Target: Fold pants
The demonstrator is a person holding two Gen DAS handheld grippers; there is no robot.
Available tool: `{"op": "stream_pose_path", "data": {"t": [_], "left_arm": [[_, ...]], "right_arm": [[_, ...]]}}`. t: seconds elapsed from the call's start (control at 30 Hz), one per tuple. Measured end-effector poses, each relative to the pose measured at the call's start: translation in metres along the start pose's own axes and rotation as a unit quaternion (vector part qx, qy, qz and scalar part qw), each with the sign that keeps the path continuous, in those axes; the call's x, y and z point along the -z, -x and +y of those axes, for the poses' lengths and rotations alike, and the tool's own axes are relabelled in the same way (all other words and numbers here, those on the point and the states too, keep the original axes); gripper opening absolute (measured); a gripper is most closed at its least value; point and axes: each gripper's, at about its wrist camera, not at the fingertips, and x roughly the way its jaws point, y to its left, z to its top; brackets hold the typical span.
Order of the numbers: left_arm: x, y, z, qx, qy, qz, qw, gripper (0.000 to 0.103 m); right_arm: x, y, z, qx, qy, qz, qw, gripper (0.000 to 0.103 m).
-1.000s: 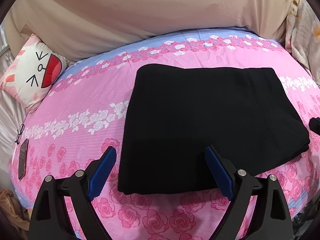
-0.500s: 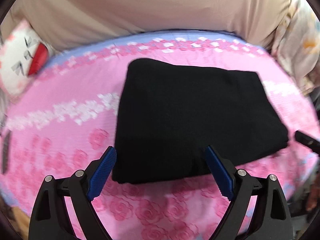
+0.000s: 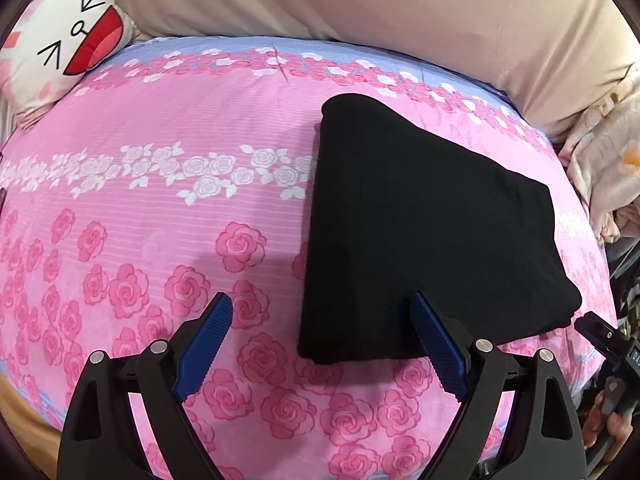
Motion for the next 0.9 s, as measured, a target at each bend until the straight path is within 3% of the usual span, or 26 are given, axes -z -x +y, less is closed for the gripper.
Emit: {"op": "stream_pose_path", "data": {"t": [0.23,0.33,0.6,0.83,0.9], "left_arm": [[-0.005,-0.025,-0.012,0.052,-0.025,0.043,0.9974,0.09],[-0.006,-0.036,-0.016,0.054,-0.023,0.061,0.9964,0.09],[-0.011,-0.038,-0.027,0.052,-0.024,0.062,0.9964,0.092],[-0.017,-0.039,-0.008,0.109,0.032,0.075,0.9907,0.092],[-0.017,-0.043,-0.005,0.119,0.05,0.084,0.988,0.092]], "right_arm": [[-0.005,-0.016,-0.003,-0.022,-0.032,0.023,0.999,0.093],[-0.012,-0.02,0.002,-0.033,-0.035,0.029,0.998,0.093],[-0.026,-0.033,0.004,-0.068,-0.065,0.043,0.995,0.098],[-0.03,-0.03,-0.031,-0.161,-0.158,0.04,0.973,0.098],[-0.032,-0.03,-0.029,-0.158,-0.162,0.044,0.973,0.098]]}}
